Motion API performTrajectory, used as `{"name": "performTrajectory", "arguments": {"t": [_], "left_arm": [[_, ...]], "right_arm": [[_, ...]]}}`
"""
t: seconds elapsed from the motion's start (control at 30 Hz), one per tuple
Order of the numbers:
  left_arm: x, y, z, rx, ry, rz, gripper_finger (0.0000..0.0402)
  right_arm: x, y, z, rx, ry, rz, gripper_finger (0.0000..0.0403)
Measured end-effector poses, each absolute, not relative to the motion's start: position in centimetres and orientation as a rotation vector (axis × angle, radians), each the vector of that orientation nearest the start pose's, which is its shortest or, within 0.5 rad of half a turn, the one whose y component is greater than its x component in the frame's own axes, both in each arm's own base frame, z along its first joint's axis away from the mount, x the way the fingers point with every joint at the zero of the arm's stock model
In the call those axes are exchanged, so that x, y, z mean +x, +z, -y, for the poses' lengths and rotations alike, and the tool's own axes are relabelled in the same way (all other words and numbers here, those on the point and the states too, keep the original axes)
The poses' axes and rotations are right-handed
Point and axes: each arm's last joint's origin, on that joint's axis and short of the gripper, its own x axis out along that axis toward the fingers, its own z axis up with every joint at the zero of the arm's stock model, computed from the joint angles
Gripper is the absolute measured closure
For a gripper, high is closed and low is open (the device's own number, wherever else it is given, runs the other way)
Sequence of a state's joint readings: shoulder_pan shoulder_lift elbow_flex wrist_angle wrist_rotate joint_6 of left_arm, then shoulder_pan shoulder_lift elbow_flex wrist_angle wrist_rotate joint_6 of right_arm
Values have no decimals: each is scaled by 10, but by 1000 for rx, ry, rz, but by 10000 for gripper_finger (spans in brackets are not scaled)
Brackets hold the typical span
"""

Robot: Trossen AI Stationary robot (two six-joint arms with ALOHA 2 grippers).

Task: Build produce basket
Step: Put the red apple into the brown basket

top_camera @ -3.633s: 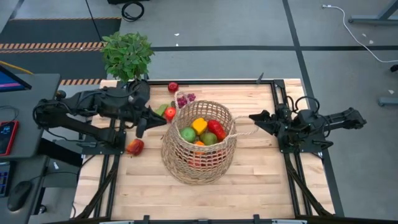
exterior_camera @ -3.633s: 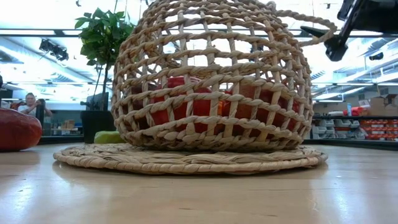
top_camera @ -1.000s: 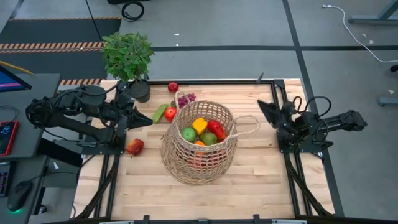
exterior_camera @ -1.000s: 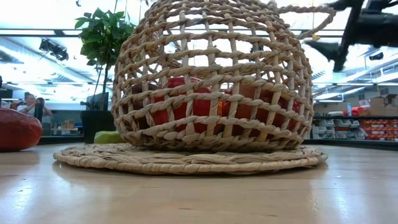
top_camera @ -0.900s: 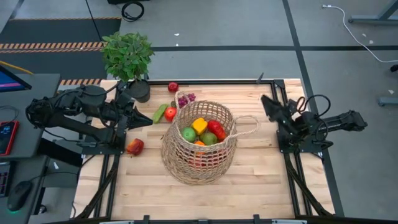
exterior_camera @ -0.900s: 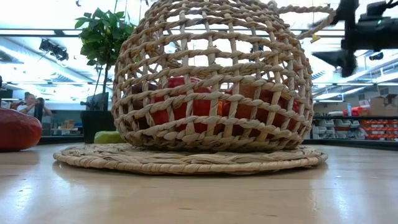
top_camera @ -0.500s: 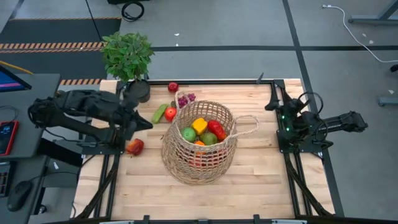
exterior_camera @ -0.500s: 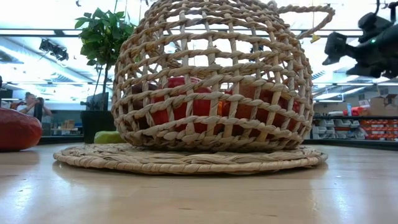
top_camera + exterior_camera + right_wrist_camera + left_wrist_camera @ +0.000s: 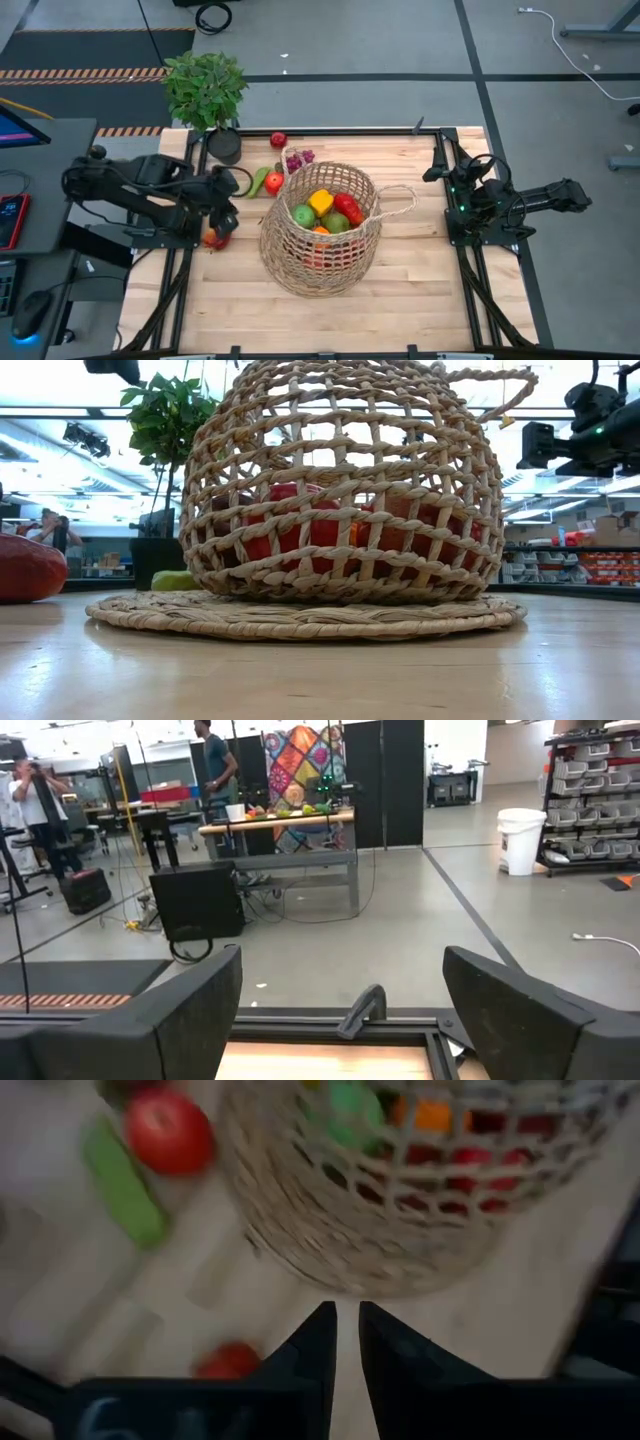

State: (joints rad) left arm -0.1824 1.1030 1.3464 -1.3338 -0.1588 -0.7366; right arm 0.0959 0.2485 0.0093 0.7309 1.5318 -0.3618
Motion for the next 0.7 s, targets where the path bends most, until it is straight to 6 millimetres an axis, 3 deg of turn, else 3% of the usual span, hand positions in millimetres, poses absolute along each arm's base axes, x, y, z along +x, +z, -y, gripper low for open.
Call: {"name": "performTrajectory", "arguments": {"t": [0.2, 0.37, 0.53, 0.7], "left_arm": [[145, 368, 20, -424, 464, -928, 349], [125, 327, 17, -560, 572, -937, 349], [120, 282, 17, -724, 657, -967, 341], [118, 259, 19, -819, 704, -1053, 308]], "right_arm": [[79, 201, 21, 93, -1437, 109, 54], [80, 201, 21, 93, -1437, 108, 54], [80, 201, 21, 93, -1437, 108, 54], [80, 201, 21, 93, -1437, 109, 54]]}}
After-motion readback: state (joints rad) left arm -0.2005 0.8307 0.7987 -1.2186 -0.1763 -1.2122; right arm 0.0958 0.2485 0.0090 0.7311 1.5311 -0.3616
